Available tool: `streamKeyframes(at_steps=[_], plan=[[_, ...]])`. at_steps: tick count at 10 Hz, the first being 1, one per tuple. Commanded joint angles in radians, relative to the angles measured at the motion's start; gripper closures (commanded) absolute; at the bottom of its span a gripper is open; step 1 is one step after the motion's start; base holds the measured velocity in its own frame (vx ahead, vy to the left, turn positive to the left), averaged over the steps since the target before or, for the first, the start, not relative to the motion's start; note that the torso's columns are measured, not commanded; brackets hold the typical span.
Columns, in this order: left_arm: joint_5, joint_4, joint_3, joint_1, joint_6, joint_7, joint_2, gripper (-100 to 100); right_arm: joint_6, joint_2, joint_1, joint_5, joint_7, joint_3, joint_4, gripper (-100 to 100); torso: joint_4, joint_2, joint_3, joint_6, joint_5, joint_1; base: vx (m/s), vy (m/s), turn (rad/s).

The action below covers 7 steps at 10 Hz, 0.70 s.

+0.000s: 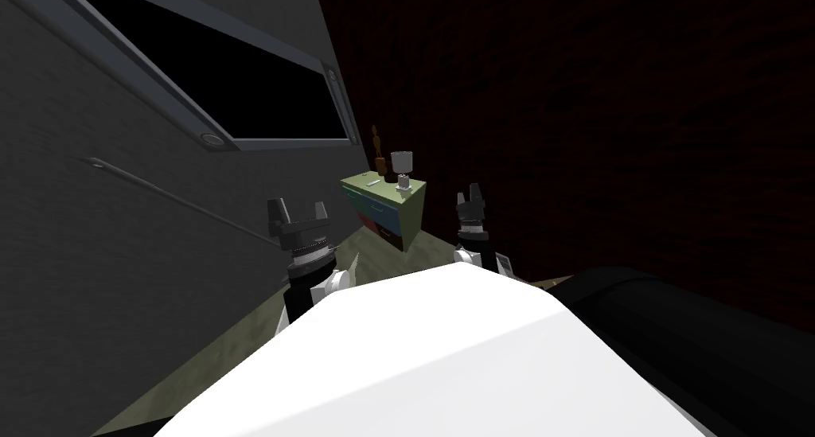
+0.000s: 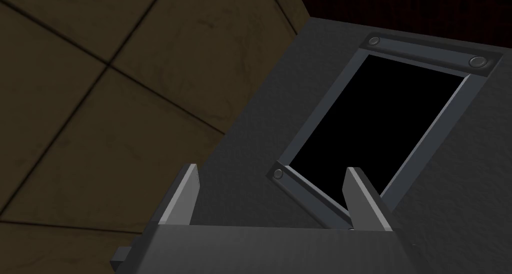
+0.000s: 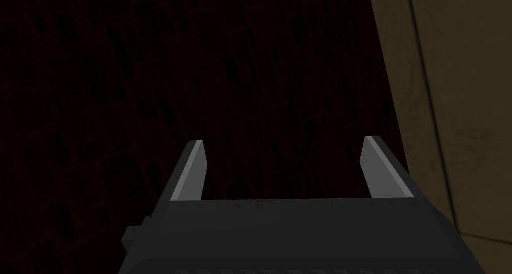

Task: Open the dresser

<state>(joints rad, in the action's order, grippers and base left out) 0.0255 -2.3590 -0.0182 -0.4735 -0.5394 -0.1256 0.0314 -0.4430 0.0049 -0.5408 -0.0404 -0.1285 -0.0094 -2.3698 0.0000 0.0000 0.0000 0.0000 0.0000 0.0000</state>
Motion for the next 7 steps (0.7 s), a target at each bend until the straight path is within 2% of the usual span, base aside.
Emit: streamKeyframes(at_steps=[1,7], plan=[[0.000,0.000,0.000,0.000,0.000,0.000,0.000,0,0.000,0.000,0.000,0.000,0.000,0.000,0.000,0,0.041,0.041,-0.082,0.000,0.000,0.000,0.000,0.000,0.000],[0.000,0.000,0.000,0.000,0.000,0.000,0.000,0,0.000,0.000,0.000,0.000,0.000,0.000,0.000,0,0.470,0.470,-0.939,0.000,0.000,0.000,0.000,0.000,0.000]])
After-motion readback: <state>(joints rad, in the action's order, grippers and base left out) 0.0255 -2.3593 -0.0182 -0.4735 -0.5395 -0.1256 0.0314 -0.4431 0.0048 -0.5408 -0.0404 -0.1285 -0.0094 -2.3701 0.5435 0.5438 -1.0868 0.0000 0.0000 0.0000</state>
